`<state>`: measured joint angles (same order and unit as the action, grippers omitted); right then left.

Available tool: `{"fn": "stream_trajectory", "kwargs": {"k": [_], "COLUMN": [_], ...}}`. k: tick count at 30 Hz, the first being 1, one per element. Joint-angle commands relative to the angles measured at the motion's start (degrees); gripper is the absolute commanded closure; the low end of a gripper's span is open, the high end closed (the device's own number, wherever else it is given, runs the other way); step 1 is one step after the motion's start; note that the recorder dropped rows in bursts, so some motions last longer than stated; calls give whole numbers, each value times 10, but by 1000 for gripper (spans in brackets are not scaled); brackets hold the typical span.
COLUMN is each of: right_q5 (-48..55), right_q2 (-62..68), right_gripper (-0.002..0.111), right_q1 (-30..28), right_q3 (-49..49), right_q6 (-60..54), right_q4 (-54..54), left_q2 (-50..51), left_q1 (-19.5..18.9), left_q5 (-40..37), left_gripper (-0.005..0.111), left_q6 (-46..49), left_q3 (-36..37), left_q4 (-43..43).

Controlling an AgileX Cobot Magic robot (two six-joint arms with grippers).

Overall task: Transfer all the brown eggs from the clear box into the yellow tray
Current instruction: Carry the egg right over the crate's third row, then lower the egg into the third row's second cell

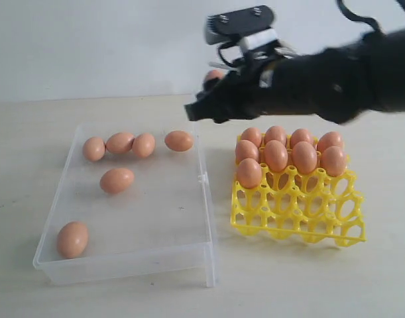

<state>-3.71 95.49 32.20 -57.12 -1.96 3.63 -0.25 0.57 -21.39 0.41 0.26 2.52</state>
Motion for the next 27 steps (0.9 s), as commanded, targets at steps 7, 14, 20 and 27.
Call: {"fn": "stream_trajectory", "kwargs": {"k": [7,14,20,27], "right_q5": [-332,-391,-421,-425], "right_q2": [-112,-91,-24,27], "right_gripper": [108,108,108,108], "right_q1": [-75,-93,-93,-93], "right_q3": [293,333,333,310], "right_q6": [-99,-77,-68,-53], "right_q4": [57,45,7,-24], "left_q2": [2,2,2,2], "left_q1": [-2,-2,-2,-2], "left_q5": [3,3,3,3], "left_gripper": [107,107,107,107], "left_q6": [1,1,1,1], "left_q3": [-3,-3,-3,-3], "left_q4": [2,2,2,2]}}
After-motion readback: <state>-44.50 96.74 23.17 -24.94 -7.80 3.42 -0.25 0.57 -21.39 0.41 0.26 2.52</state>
